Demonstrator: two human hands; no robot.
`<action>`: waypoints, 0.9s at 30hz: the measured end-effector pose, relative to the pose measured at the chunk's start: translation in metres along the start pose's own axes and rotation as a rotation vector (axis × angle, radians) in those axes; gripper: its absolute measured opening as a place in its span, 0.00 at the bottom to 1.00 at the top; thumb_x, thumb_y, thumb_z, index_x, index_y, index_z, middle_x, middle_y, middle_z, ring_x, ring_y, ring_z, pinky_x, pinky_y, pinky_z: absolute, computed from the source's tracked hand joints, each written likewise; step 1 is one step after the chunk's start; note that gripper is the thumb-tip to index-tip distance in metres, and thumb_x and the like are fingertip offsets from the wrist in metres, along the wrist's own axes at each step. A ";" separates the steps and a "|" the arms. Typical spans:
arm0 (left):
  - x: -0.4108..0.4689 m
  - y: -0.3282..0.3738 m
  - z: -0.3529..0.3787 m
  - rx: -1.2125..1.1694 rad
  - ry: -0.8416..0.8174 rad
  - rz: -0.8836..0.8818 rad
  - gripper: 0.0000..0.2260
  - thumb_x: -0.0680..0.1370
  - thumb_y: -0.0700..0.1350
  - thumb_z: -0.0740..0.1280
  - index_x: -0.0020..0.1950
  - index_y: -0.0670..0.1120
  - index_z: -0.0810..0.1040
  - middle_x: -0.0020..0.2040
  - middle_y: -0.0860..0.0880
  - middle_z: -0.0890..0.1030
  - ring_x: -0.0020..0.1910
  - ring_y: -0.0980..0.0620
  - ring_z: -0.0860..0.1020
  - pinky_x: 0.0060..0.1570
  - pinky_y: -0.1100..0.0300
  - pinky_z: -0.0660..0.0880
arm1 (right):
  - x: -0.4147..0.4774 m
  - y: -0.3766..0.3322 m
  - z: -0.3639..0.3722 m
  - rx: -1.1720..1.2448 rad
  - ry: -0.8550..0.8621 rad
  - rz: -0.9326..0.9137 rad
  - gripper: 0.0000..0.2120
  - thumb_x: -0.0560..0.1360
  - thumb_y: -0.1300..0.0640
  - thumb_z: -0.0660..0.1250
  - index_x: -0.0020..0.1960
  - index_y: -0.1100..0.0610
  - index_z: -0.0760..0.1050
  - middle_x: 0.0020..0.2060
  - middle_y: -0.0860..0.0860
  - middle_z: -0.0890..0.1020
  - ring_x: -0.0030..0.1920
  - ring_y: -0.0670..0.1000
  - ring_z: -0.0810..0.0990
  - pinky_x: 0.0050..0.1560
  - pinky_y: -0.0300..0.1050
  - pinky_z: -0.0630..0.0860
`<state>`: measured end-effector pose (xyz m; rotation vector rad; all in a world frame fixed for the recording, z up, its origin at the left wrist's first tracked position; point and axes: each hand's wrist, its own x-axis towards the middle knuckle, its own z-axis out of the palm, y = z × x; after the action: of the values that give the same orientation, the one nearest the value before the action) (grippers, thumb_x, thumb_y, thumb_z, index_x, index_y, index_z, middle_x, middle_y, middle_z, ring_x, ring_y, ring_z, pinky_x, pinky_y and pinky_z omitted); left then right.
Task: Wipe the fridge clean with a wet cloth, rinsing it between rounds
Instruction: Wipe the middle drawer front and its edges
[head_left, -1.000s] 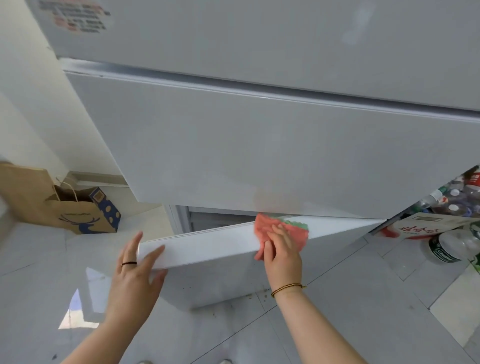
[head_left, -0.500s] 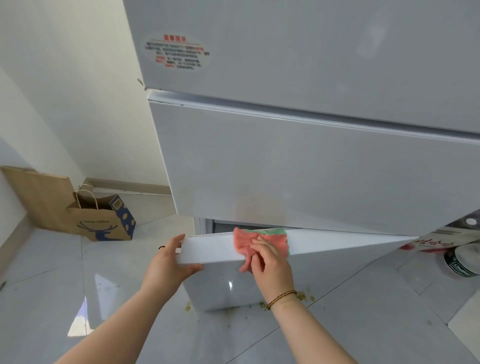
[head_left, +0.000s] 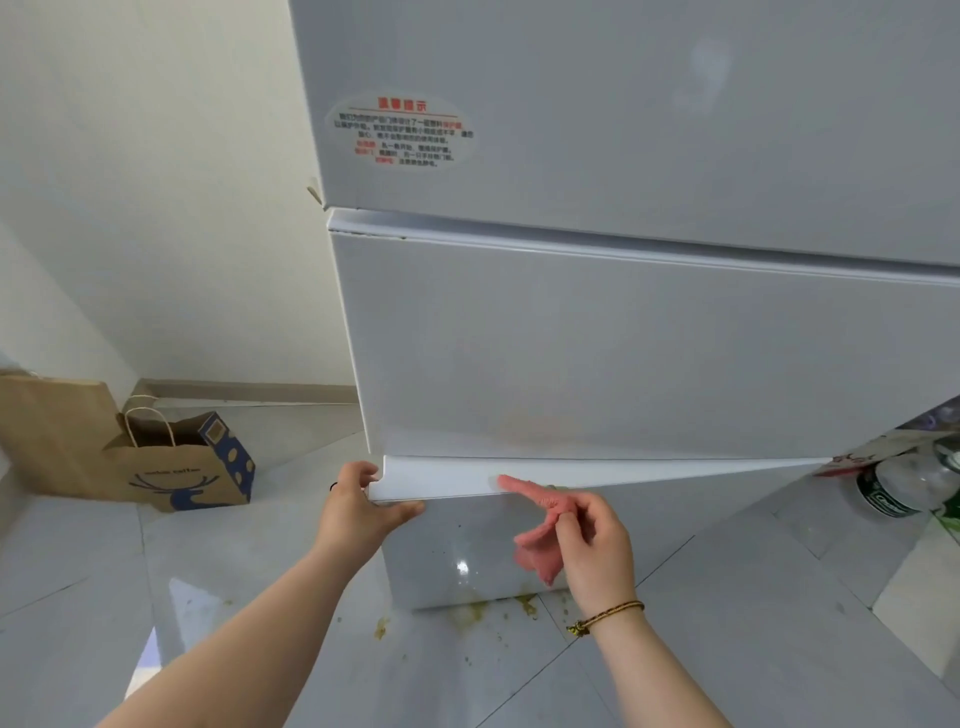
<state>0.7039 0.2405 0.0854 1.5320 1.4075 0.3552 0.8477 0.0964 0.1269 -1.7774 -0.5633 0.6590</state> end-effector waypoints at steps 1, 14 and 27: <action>0.004 0.000 0.000 -0.019 0.001 -0.013 0.31 0.68 0.43 0.75 0.66 0.42 0.65 0.57 0.48 0.69 0.56 0.48 0.70 0.50 0.59 0.66 | 0.001 -0.001 -0.001 0.026 0.026 0.021 0.13 0.78 0.69 0.55 0.37 0.60 0.69 0.21 0.44 0.79 0.23 0.46 0.75 0.23 0.28 0.69; 0.021 -0.009 -0.005 -0.076 -0.040 0.034 0.14 0.79 0.44 0.58 0.64 0.44 0.71 0.61 0.43 0.75 0.55 0.49 0.72 0.50 0.56 0.68 | 0.007 0.017 -0.005 0.243 0.186 0.240 0.13 0.77 0.68 0.58 0.38 0.56 0.73 0.38 0.52 0.77 0.42 0.53 0.75 0.44 0.45 0.72; 0.025 -0.034 0.015 -0.180 0.101 0.204 0.16 0.77 0.45 0.62 0.65 0.46 0.68 0.58 0.50 0.73 0.62 0.49 0.70 0.62 0.53 0.64 | 0.032 0.071 -0.019 0.420 0.021 0.136 0.17 0.63 0.47 0.75 0.40 0.57 0.73 0.35 0.51 0.81 0.34 0.44 0.81 0.33 0.39 0.78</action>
<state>0.7022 0.2503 0.0416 1.5286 1.2618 0.6741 0.8877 0.0847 0.0589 -1.4318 -0.2646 0.7877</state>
